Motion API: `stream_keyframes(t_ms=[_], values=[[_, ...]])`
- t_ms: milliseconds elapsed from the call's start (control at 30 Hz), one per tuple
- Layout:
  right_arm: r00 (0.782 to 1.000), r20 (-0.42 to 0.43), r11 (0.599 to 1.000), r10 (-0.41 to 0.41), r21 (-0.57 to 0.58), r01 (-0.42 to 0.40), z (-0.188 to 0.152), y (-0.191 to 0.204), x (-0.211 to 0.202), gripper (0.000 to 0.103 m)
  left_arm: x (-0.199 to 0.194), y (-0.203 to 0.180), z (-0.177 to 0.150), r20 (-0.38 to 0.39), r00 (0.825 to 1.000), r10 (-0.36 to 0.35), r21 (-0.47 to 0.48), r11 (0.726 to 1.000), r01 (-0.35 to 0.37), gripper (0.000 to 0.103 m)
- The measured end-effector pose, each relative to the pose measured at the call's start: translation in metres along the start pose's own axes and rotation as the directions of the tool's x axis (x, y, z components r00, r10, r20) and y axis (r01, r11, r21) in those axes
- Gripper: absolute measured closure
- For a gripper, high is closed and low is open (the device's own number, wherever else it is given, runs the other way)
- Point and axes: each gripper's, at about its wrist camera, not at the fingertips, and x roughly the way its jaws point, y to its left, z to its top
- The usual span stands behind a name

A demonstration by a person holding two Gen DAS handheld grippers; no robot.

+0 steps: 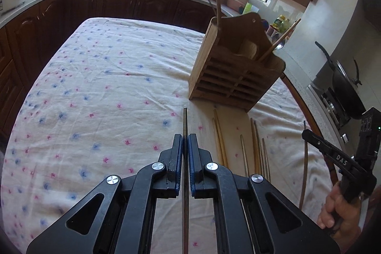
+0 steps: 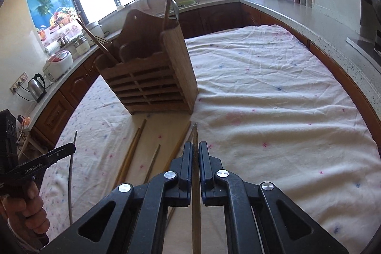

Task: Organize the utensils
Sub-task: 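Carry both held chopsticks up and lower them into the wooden holder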

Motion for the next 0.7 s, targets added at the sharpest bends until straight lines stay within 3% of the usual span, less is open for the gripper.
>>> stream_keyframes(t_ms=[400,700], values=[[0.981,0.17,0.996,0.09,-0.028,-0.086,0.028,0.027,-0.073,0.098,-0.059,-0.011,0.018,0.126,0.988,-0.088,0.012,0.996,0.087,0.099],[0.965,0.235,0.994,0.113,-0.033,-0.108,0.042,0.031,-0.091,0.098,-0.073,-0.012,0.027,0.169,0.981,-0.099,0.013,0.995,0.099,0.099]])
